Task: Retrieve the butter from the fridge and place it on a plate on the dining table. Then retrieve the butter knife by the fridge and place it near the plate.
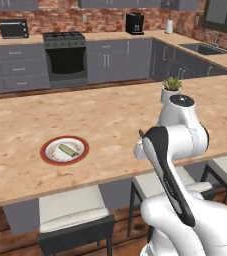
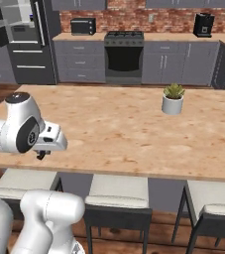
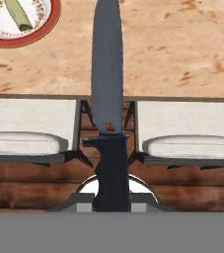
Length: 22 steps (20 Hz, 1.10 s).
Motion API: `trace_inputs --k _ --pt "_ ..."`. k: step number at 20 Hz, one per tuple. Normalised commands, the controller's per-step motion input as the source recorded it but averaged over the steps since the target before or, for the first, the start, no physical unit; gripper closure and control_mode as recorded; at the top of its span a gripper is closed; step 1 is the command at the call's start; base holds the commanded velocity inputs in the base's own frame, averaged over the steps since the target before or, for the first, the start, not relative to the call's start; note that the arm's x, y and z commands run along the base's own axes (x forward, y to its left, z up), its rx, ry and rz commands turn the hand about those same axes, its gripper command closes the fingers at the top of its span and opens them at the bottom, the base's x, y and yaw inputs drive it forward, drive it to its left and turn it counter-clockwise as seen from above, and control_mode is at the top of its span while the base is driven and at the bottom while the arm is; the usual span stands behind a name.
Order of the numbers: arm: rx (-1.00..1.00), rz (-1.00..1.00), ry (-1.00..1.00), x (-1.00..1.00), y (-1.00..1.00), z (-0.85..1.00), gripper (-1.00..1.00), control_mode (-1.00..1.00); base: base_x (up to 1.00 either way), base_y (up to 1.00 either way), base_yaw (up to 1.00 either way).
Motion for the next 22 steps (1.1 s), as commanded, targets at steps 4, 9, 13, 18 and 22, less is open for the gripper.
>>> trace_inputs --k 4,9,13,18,22 --pt "0.00 0.00 0.00 1.00 0.27 -0.06 1.00 -1.00 0.00 0.00 0.00" --pt "0.00 0.01 0.00 0.73 0.11 -0.09 1.00 -1.00 0.00 0.00 0.00" --pt "0.01 0.04 -0.01 0.38 0.01 -0.20 1.00 -1.00 0.00 0.00 0.00" --pt "0.03 0.01 -0.14 0.58 0.22 -0.33 1.00 -1.00 0.00 0.00 0.00" --pt "0.00 0.00 -0.25 0.69 0.33 -0.43 1.00 -1.00 0.00 0.00 0.00"
